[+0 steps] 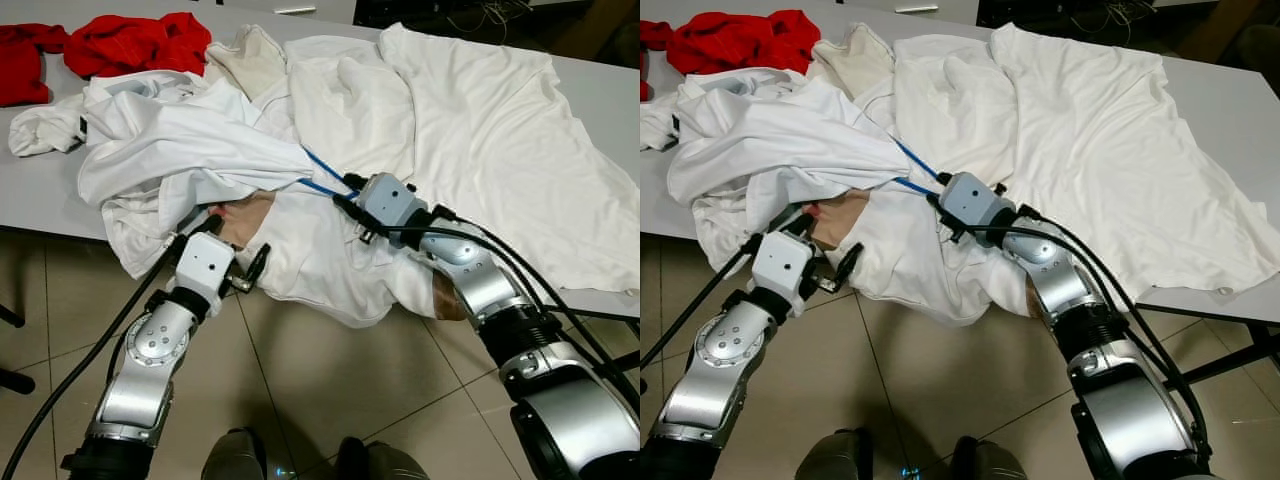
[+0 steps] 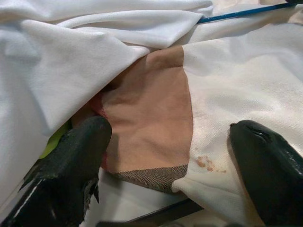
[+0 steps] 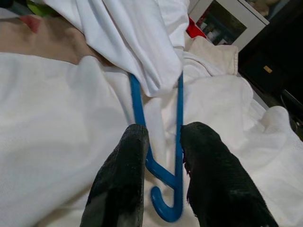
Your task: Hang hanger
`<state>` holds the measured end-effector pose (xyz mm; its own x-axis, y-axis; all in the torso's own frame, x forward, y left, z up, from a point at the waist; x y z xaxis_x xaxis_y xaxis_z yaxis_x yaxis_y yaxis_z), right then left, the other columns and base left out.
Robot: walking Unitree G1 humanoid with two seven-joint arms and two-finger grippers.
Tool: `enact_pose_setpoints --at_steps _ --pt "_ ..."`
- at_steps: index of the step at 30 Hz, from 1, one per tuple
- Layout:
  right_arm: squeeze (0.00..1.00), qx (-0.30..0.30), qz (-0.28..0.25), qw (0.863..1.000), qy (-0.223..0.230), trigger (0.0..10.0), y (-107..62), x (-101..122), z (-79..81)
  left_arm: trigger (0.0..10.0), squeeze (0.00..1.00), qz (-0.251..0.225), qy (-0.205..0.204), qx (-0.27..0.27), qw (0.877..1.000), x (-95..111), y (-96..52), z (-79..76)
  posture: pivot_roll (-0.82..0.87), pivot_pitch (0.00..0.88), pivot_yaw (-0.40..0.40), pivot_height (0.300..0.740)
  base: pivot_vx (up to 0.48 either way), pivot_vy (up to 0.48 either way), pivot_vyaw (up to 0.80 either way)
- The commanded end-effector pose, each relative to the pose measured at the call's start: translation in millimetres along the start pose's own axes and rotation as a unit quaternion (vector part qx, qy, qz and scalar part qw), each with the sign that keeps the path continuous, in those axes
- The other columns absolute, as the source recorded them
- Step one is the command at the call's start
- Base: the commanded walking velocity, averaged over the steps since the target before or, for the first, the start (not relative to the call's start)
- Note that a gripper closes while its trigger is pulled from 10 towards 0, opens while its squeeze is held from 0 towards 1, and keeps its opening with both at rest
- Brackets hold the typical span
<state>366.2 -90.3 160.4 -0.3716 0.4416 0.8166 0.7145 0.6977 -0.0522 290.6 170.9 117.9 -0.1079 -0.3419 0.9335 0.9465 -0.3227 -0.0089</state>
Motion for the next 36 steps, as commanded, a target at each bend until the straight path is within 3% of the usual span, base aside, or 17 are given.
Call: enact_pose_setpoints --at_steps 1,2,3,5,6,13,20,21,22,23,24,26,28,32,34,36 --pt "0.00 -0.005 0.006 1.000 -0.005 9.3 -1.6 -0.2 -2.7 10.0 0.00 -0.006 0.003 -0.005 1.000 2.2 2.2 -2.9 0.23 0.173 -0.083 0.740 0.000 0.000 0.00" --pt "0.00 -0.007 0.004 1.000 -0.005 9.3 -0.7 1.0 -2.2 10.0 0.00 -0.006 0.003 -0.005 1.000 2.2 2.1 -2.9 0.23 0.173 -0.083 0.740 0.000 0.000 0.00" --pt "0.00 -0.008 0.003 1.000 -0.005 10.0 0.8 2.4 -1.2 10.0 0.00 -0.006 0.003 -0.005 1.000 2.2 2.2 -2.8 0.22 0.174 -0.084 0.740 0.000 0.000 0.00" --pt "0.00 -0.008 0.000 1.000 -0.004 10.0 3.1 4.3 0.7 10.0 0.00 -0.006 0.003 -0.005 1.000 2.2 2.5 -3.0 0.22 0.174 -0.086 0.740 0.000 0.000 0.00" --pt "1.00 -0.006 -0.007 1.000 0.001 10.0 6.3 6.7 5.0 10.0 0.00 -0.006 0.003 -0.005 1.000 2.2 2.4 -3.4 0.22 0.173 -0.088 0.740 0.000 0.000 0.00" --pt "1.00 0.002 -0.004 1.000 0.008 10.0 14.3 5.2 17.0 10.0 0.00 -0.008 0.001 -0.003 1.000 2.7 2.7 -4.4 0.23 0.173 -0.091 0.740 0.000 0.000 0.00" --pt "1.00 -0.007 0.021 1.000 -0.013 10.0 23.8 0.2 22.9 10.0 0.00 -0.008 0.000 -0.002 1.000 2.8 2.0 -5.2 0.23 0.175 -0.093 0.740 0.000 0.000 0.00" --pt "0.88 -0.017 0.025 0.999 -0.018 10.0 24.9 0.0 20.9 10.0 0.00 -0.008 0.000 -0.002 1.000 2.7 1.9 -5.1 0.23 0.175 -0.093 0.740 0.000 0.000 0.00" --pt "0.34 -0.025 0.029 0.999 -0.021 10.0 25.6 -0.2 19.0 10.0 0.00 -0.008 0.000 -0.002 1.000 2.8 1.6 -5.3 0.23 0.178 -0.093 0.740 0.000 0.000 0.00" --pt "0.09 -0.030 0.031 0.999 -0.023 10.0 26.1 -0.4 17.6 10.0 0.00 -0.008 -0.001 -0.001 1.000 2.8 1.3 -5.4 0.23 0.178 -0.093 0.740 0.000 0.000 0.00" --pt "0.00 -0.037 0.036 0.998 -0.029 10.0 26.7 -1.1 16.0 10.0 0.00 -0.008 -0.001 -0.001 1.000 2.8 1.1 -5.5 0.23 0.178 -0.093 0.740 0.000 0.000 0.00" --pt "0.00 -0.045 0.043 0.998 -0.032 10.0 27.6 -2.4 13.9 10.0 0.00 -0.008 -0.001 -0.001 1.000 2.7 1.0 -5.4 0.23 0.178 -0.093 0.740 0.000 0.000 0.00" --pt "0.00 -0.056 0.049 0.997 -0.036 8.7 27.9 -3.6 11.5 10.0 0.00 -0.007 0.000 -0.001 1.000 2.5 0.4 -5.5 0.24 0.178 -0.092 0.740 0.000 0.000 0.00" --pt "0.00 -0.076 0.063 0.994 -0.042 7.6 29.0 -5.8 6.2 10.0 0.00 -0.007 0.000 -0.001 1.000 2.2 0.2 -5.1 0.24 0.174 -0.090 0.740 0.000 0.000 0.00" --pt "0.00 -0.069 0.067 0.994 -0.045 4.4 29.9 -7.1 8.5 10.0 0.00 -0.007 0.001 -0.002 1.000 2.7 1.5 -4.8 0.24 0.172 -0.088 0.740 0.000 0.000 0.00" --pt "0.00 -0.068 0.067 0.994 -0.046 4.1 30.3 -7.4 9.3 10.0 0.00 -0.008 0.001 -0.002 1.000 3.0 1.9 -4.7 0.24 0.171 -0.087 0.740 0.000 0.000 0.00"
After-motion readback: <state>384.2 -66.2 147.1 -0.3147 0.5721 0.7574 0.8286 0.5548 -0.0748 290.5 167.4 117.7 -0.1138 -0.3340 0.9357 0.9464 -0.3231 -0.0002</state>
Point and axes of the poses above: a point about 5 cm out from each wrist's last joint towards the gripper, its own y axis pointing out of the wrist towards the gripper, its own x axis along the axis of the wrist's last joint, z = x × y, the point moved 1 cm from there along y, pointing out of the wrist towards the gripper
